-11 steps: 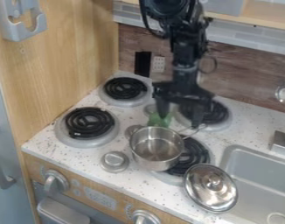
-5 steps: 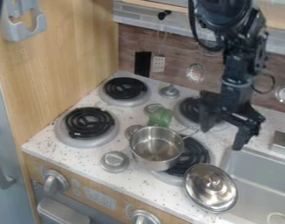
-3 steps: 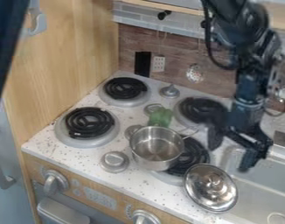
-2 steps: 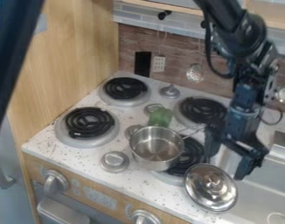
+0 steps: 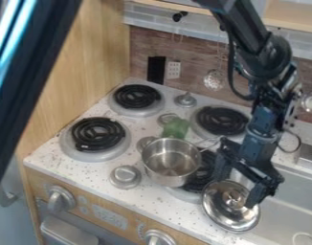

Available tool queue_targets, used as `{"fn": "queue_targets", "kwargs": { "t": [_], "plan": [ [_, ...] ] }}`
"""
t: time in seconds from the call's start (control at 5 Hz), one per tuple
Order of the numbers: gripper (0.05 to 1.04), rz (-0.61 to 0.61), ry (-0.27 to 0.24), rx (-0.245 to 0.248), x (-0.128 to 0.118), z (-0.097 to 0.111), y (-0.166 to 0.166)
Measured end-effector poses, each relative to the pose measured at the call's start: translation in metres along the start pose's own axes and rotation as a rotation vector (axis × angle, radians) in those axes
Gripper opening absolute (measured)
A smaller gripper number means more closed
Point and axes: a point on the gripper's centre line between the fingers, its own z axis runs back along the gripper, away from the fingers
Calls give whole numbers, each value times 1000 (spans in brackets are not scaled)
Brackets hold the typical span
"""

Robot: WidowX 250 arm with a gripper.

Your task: Move the pot lid to the bottom left burner

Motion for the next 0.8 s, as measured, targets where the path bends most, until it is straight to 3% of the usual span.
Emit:
{"fn": "queue_targets", "kwargs": {
  "t": [0.2,0.4,0.6,0.8],
  "plan": [
    [966,23,28,32,-3,-11,3],
    [827,25,32,49,0,-14,4],
    [542,5,28,52,5,-14,-1],
    [355,-10,27,56,6,-14,-4]
  ]
}}
